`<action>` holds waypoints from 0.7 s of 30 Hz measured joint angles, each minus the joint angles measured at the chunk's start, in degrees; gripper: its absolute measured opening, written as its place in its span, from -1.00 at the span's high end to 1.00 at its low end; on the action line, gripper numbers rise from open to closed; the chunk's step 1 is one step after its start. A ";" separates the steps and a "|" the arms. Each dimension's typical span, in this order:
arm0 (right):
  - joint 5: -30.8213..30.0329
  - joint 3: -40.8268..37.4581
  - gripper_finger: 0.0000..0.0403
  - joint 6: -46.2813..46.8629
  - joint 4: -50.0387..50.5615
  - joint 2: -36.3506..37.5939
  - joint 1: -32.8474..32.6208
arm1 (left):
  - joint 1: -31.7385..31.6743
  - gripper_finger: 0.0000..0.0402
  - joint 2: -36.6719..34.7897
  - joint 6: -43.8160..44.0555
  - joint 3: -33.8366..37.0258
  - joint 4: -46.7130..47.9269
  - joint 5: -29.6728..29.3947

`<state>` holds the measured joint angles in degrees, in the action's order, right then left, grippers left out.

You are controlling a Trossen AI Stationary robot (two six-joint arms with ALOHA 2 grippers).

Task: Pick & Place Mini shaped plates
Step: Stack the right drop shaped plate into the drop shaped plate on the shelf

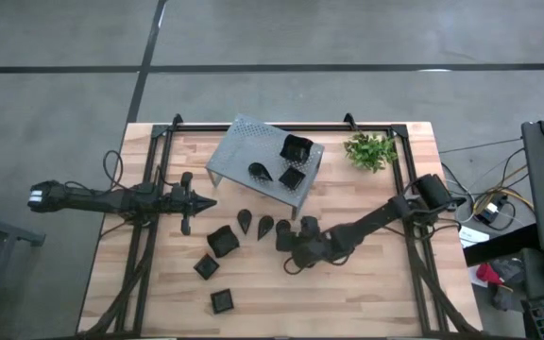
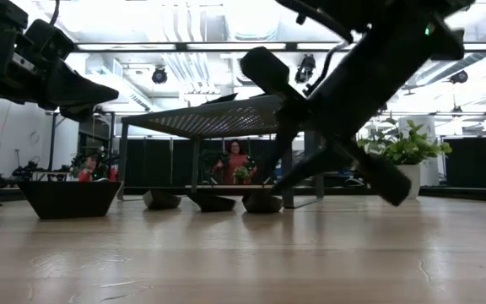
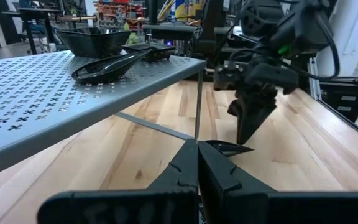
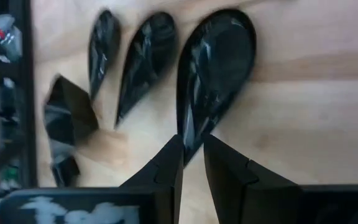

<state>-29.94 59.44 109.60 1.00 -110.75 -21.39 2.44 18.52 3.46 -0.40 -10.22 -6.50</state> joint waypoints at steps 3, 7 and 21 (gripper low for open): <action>-0.76 -1.90 0.69 1.89 -2.62 0.03 0.22 | 0.02 1.00 0.02 -0.01 -0.01 0.02 0.00; -0.43 -2.35 0.67 2.72 -3.00 0.03 0.26 | 0.02 1.00 0.07 0.00 0.00 0.02 0.00; 0.30 -3.37 0.64 6.01 -2.79 0.03 0.63 | 0.02 1.00 0.07 0.00 0.00 0.02 0.00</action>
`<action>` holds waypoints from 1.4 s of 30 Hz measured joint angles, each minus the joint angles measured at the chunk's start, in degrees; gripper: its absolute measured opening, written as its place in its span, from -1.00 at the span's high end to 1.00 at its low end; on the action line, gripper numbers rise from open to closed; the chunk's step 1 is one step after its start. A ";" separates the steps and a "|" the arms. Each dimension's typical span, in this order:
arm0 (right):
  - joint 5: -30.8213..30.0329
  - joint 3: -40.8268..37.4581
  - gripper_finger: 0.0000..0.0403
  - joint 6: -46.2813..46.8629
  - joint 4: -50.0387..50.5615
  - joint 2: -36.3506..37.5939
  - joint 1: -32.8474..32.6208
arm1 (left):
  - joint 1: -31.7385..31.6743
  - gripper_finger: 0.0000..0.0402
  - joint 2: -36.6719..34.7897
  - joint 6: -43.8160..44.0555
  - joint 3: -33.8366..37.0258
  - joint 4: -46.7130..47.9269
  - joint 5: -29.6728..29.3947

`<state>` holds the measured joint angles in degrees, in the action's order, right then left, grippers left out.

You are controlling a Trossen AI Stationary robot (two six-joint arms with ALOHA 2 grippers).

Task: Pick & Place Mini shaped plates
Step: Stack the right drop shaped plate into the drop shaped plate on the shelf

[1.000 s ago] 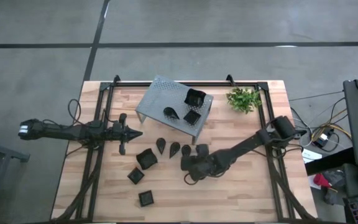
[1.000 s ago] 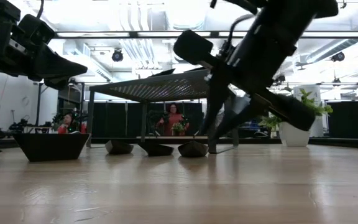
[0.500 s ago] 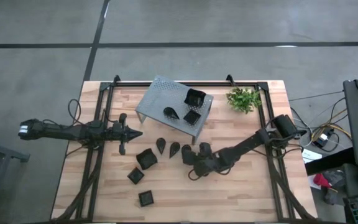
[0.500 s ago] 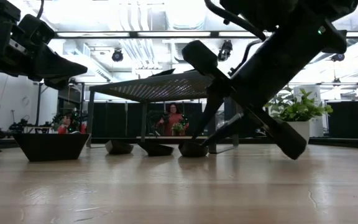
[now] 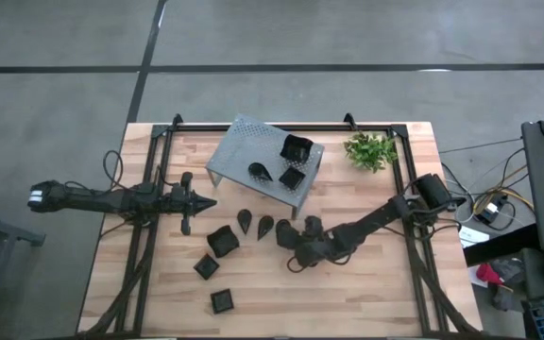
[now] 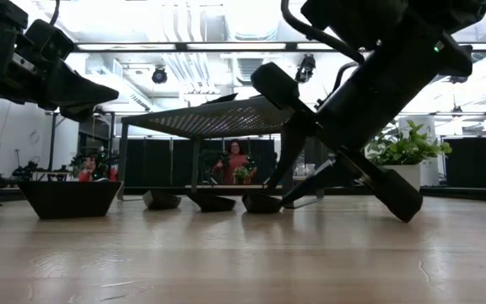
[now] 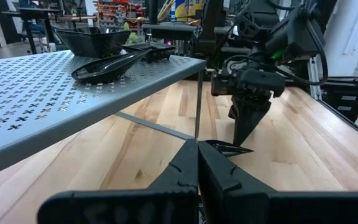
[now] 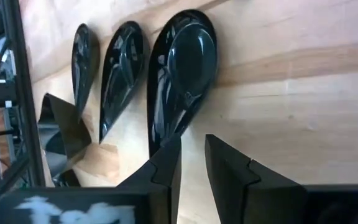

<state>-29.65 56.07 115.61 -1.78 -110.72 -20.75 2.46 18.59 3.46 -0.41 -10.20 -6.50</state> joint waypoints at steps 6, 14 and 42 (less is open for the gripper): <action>0.42 -0.75 0.66 0.94 -0.39 0.09 0.85 | -0.02 1.00 0.00 0.00 -0.02 0.00 0.00; 1.25 -0.17 0.68 1.10 0.03 0.11 0.67 | -0.02 1.00 0.00 0.00 0.00 0.00 0.00; 5.52 -0.44 0.72 1.52 0.27 0.83 4.82 | -0.01 1.00 0.00 -0.01 0.00 -0.01 0.00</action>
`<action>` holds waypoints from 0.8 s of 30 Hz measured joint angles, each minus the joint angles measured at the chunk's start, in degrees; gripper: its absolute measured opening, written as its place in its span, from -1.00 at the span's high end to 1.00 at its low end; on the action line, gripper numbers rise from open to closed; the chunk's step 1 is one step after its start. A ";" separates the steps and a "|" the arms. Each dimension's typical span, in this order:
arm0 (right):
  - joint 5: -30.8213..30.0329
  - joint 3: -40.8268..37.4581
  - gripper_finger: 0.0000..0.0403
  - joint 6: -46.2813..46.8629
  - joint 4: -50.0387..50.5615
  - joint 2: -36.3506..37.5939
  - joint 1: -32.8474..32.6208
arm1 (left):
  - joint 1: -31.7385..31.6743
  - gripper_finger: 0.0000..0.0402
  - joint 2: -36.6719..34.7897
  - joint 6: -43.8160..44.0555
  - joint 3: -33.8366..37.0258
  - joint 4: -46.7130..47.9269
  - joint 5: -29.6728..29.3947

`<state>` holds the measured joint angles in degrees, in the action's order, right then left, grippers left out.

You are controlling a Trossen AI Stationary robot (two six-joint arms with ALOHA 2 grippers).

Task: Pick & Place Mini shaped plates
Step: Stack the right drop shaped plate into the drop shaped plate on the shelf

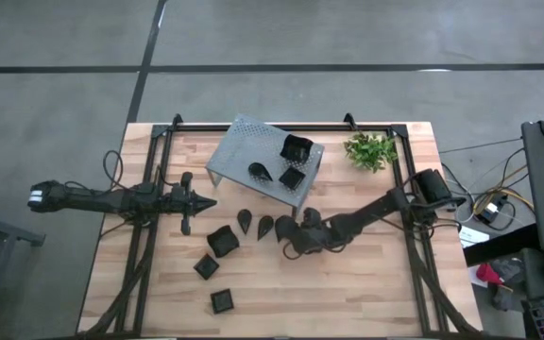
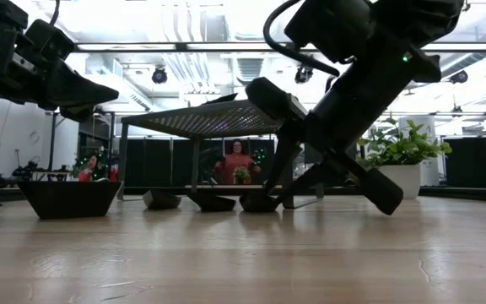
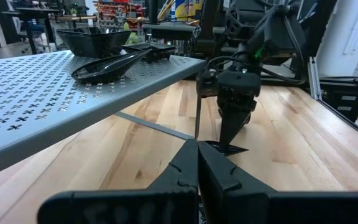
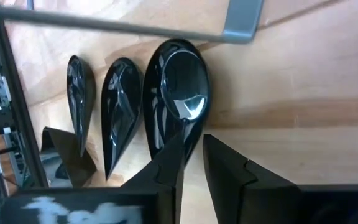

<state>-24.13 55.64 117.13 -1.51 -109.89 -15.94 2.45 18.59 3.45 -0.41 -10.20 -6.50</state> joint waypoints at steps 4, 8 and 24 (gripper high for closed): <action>0.86 -0.04 0.78 -1.02 0.01 0.00 0.78 | -0.01 1.00 0.00 -0.01 -0.01 0.00 0.00; 0.84 -0.04 0.86 -1.73 0.01 0.00 0.89 | 0.01 1.00 0.00 0.01 0.00 0.00 0.00; 4.24 2.17 0.96 -14.63 -0.42 2.91 -2.96 | 0.00 1.00 0.00 0.00 -0.01 0.01 0.00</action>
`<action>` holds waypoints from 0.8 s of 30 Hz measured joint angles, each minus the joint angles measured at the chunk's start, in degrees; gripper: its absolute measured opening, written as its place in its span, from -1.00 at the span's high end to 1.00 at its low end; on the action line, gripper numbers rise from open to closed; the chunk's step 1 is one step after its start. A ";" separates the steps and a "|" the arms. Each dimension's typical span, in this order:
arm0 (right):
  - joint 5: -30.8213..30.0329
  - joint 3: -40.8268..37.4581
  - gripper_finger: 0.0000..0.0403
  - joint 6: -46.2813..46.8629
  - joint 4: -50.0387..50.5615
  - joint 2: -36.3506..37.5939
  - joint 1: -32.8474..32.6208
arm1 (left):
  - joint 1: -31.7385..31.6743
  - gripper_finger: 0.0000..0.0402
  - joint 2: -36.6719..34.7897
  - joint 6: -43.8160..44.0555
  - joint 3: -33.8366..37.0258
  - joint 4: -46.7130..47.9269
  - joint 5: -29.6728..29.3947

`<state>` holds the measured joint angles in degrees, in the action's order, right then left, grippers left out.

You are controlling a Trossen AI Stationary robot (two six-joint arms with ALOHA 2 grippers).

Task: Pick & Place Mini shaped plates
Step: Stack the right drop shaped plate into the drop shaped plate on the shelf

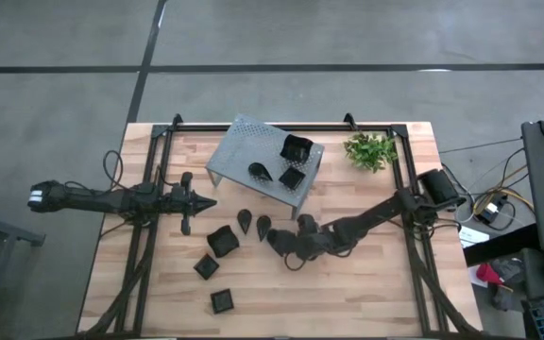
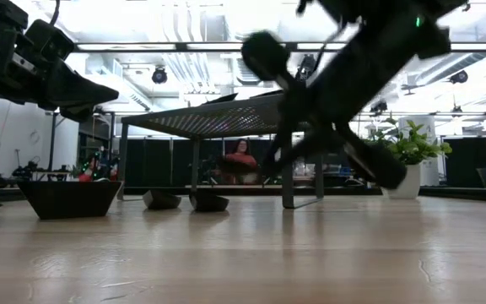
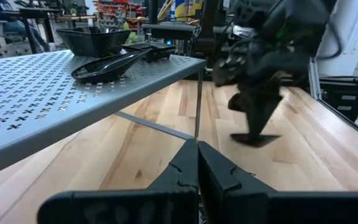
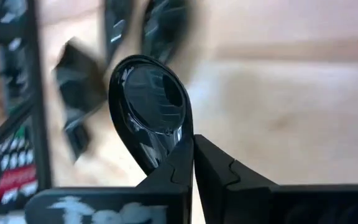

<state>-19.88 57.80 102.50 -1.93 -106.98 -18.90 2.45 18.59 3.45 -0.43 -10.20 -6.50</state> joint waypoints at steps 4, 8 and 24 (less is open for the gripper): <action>2.59 3.26 0.96 -6.08 2.61 2.31 -0.37 | 0.00 1.00 0.05 0.00 0.01 0.06 0.00; 8.97 10.12 0.96 -10.76 17.15 5.53 0.53 | 0.00 1.00 0.19 0.02 0.01 0.08 -0.02; 10.89 43.75 0.96 -38.73 63.05 9.45 11.94 | 0.00 1.00 0.60 0.00 0.00 0.25 0.00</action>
<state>-8.99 101.55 63.77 61.12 -97.53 -6.96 2.45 19.18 3.45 -0.43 -9.94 -6.50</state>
